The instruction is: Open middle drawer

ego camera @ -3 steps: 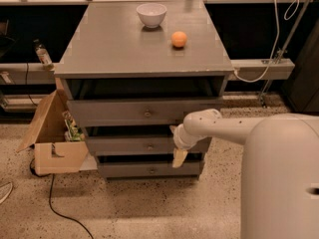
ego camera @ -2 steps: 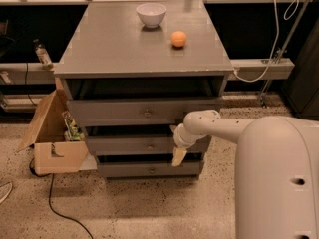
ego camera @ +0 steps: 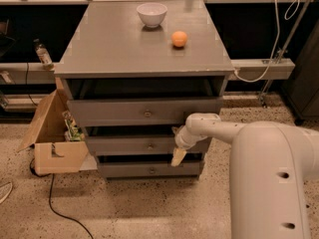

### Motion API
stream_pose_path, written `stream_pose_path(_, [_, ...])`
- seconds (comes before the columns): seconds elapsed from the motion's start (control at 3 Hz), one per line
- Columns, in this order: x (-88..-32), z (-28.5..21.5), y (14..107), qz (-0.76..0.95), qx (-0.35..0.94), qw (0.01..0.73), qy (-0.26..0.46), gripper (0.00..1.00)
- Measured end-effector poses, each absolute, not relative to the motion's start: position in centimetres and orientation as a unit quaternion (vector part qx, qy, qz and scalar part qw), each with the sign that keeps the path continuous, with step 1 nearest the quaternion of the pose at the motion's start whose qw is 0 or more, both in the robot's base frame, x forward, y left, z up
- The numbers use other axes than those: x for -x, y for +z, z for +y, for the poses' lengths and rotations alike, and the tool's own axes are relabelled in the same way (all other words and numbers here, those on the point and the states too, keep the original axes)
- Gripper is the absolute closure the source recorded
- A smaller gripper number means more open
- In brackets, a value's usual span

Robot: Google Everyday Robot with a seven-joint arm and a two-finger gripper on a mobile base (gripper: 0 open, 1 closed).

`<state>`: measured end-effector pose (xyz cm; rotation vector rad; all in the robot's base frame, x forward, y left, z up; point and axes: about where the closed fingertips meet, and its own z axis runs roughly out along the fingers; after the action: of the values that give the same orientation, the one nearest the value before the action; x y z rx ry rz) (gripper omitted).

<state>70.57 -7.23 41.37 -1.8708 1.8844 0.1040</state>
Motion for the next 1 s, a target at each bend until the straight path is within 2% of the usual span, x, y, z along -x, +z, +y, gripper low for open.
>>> stream_pose_path(0.33, [-70.2, -6.9, 39.3, 0.691, 0.683, 0.229, 0.051, 0.18])
stream_pose_path(1.0, [-70.2, -7.0, 40.4, 0.684, 0.688, 0.240, 0.047, 0.67])
